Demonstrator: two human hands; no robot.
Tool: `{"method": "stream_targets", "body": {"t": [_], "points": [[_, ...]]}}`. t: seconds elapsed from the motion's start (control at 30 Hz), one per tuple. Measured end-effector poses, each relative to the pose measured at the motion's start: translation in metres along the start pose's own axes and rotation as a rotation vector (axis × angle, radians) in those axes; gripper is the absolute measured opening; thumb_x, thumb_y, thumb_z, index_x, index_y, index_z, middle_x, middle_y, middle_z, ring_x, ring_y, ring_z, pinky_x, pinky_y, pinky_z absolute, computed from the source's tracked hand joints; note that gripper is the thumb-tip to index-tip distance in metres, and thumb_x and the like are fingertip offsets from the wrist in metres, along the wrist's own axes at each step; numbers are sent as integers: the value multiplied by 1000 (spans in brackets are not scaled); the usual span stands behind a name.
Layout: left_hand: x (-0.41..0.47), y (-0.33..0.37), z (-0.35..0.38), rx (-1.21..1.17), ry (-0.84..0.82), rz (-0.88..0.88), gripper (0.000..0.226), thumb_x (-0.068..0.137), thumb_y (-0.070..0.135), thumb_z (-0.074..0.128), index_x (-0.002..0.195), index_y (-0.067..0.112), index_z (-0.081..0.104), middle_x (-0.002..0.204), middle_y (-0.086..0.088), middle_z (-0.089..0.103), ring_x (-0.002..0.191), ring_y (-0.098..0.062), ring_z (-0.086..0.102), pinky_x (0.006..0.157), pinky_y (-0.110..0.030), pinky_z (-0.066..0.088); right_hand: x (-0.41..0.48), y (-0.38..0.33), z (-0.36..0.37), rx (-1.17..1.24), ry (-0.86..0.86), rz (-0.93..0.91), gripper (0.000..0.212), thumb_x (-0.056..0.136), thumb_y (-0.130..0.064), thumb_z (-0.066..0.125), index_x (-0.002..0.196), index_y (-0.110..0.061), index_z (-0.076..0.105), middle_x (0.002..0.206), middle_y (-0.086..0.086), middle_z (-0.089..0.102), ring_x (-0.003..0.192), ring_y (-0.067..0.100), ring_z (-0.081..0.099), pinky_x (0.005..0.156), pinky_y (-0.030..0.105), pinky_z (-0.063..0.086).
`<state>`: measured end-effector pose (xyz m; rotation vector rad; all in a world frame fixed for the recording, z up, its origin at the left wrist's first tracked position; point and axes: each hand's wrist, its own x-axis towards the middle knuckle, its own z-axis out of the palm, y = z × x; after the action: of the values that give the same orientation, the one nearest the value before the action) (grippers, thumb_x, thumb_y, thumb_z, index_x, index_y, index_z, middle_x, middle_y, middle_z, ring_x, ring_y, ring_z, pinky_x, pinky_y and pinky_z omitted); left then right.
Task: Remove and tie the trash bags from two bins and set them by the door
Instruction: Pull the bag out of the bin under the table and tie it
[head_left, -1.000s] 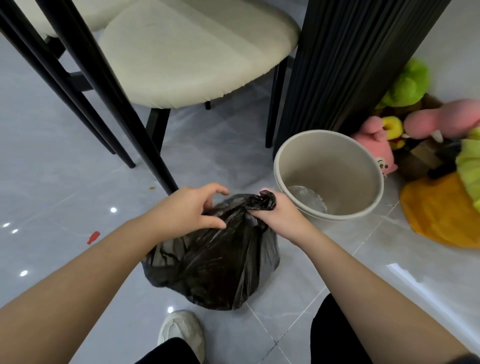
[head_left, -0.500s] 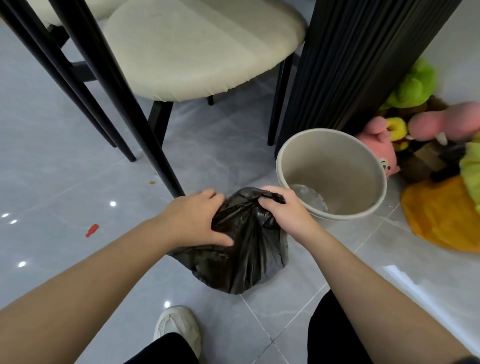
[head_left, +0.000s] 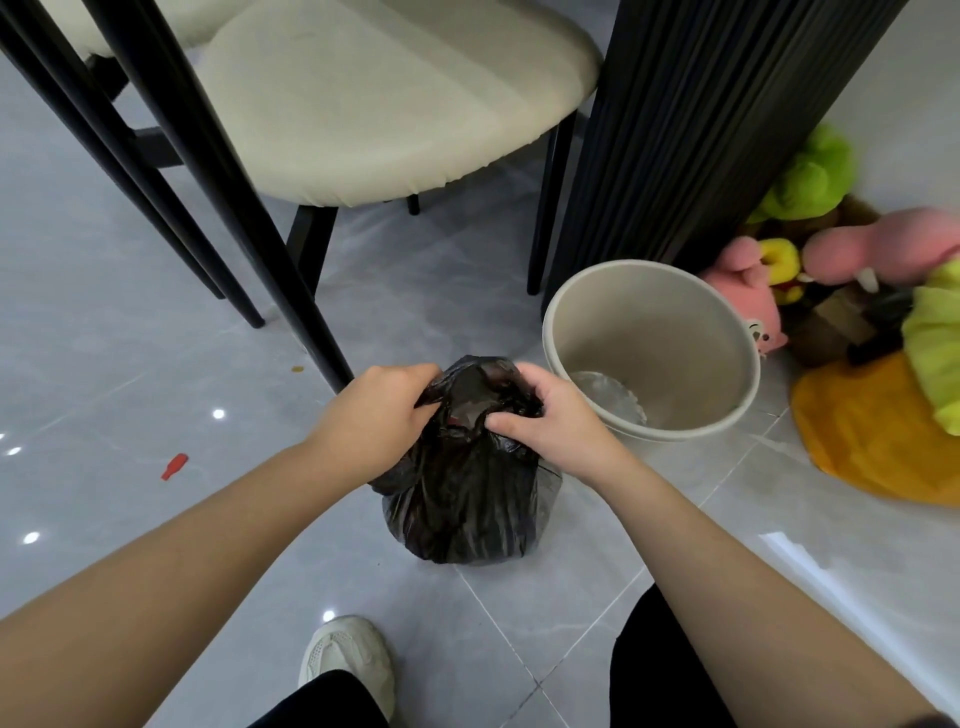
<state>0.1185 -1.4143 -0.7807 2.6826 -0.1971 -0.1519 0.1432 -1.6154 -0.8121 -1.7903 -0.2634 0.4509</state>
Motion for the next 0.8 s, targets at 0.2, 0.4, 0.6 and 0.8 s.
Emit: {"method": "stream_targets", "body": {"t": [0.2, 0.4, 0.6, 0.8], "points": [[-2, 15, -1, -110, 23, 153, 7, 89, 22, 59, 85, 15, 59, 75, 4, 63, 75, -22, 61, 67, -41, 50, -3, 4, 13, -126, -127, -9, 33, 77, -7, 74, 99, -29, 61, 90, -15, 66, 83, -4, 62, 81, 18, 50], [0, 12, -5, 3, -69, 155, 34, 83, 54, 57, 97, 23, 58, 78, 3, 67, 75, -19, 62, 67, -41, 52, -7, 5, 15, -127, -63, 22, 25, 88, -8, 63, 72, -28, 64, 68, -15, 65, 65, -4, 58, 68, 23, 48], [-3, 11, -27, 485, -374, 107, 32, 82, 49, 59, 102, 25, 53, 67, 10, 48, 73, -16, 50, 63, -32, 46, -9, 5, 2, -78, 43, 80, 10, 93, -12, 58, 92, -16, 66, 87, -6, 70, 81, 8, 66, 80, 29, 53], [-3, 7, -20, -135, -198, -111, 13, 85, 8, 55, 86, 20, 61, 70, 0, 66, 65, -16, 66, 67, -36, 57, -10, 6, -1, 13, -8, 106, 11, 87, -11, 66, 96, -17, 69, 93, -3, 74, 88, 10, 69, 86, 31, 55]]}}
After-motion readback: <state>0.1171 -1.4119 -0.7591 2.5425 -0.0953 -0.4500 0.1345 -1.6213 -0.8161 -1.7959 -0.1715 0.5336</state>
